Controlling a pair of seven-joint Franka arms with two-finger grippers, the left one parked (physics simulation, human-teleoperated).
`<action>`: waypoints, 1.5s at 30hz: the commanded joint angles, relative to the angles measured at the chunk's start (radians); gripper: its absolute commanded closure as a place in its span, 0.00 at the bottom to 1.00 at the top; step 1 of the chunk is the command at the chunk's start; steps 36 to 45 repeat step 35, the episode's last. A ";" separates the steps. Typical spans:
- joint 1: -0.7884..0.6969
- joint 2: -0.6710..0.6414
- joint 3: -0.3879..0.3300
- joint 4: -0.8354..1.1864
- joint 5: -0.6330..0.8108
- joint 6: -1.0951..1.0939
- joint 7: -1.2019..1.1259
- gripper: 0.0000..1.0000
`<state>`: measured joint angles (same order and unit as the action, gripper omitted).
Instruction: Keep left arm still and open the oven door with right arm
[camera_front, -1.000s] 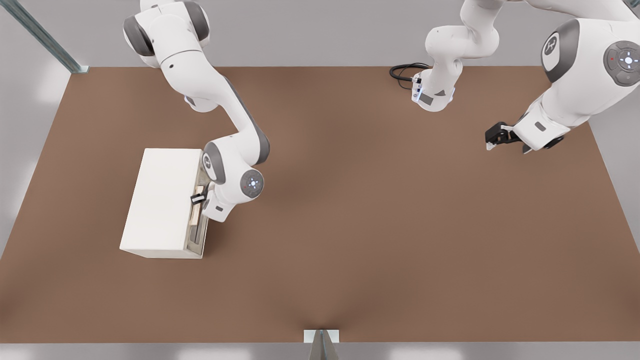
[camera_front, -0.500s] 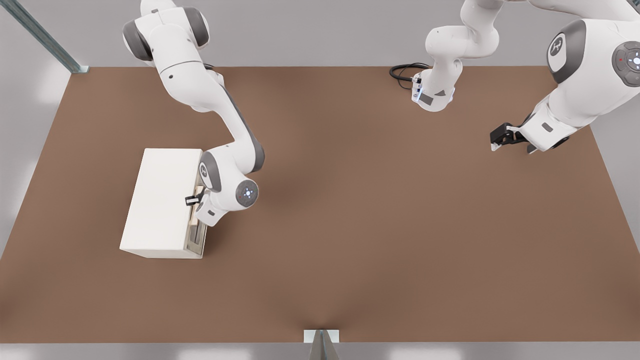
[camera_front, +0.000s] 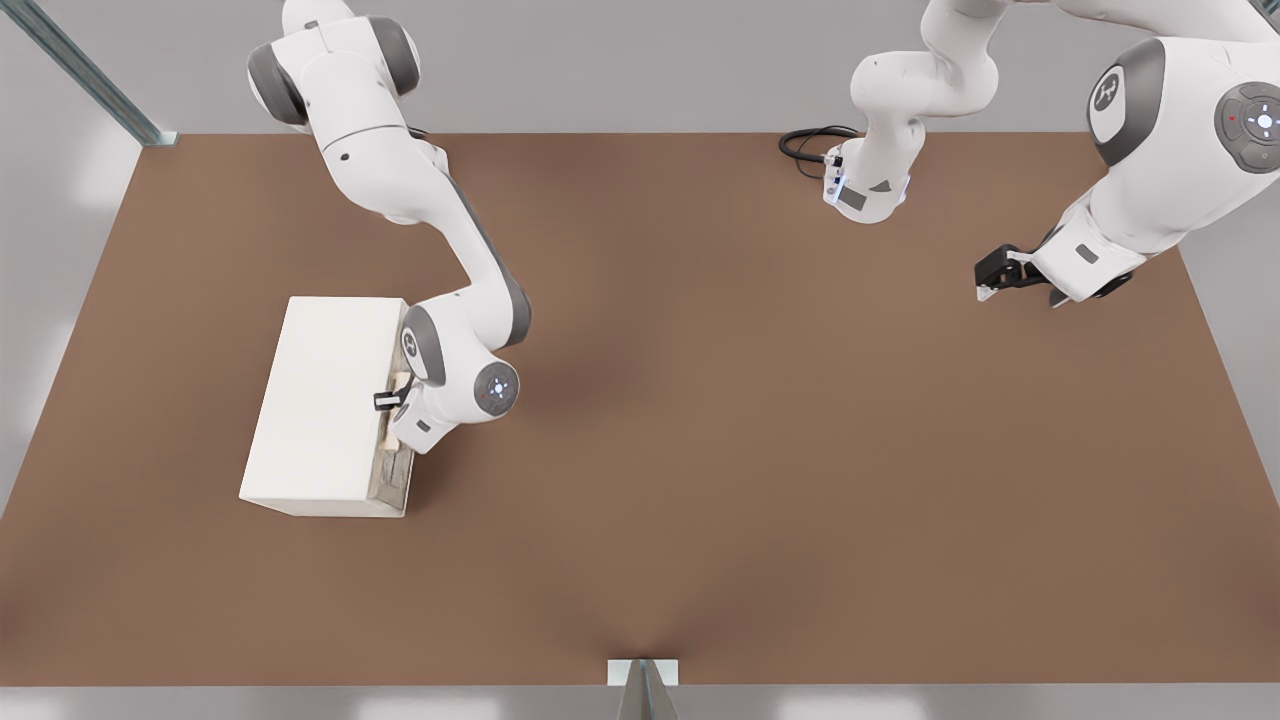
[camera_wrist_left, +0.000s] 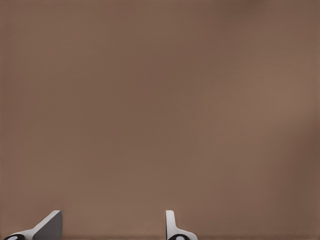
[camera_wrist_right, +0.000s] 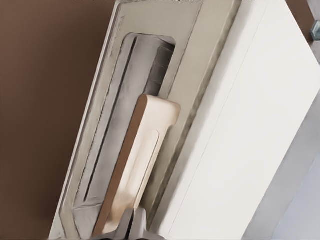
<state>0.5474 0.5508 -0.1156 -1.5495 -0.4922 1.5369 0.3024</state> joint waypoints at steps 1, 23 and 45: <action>0.008 -0.005 0.004 0.005 0.007 0.000 0.052 0.79; -0.441 -0.353 0.066 0.108 0.451 -0.101 -0.462 0.00; -0.494 -0.344 0.126 0.109 0.455 -0.077 -0.460 0.00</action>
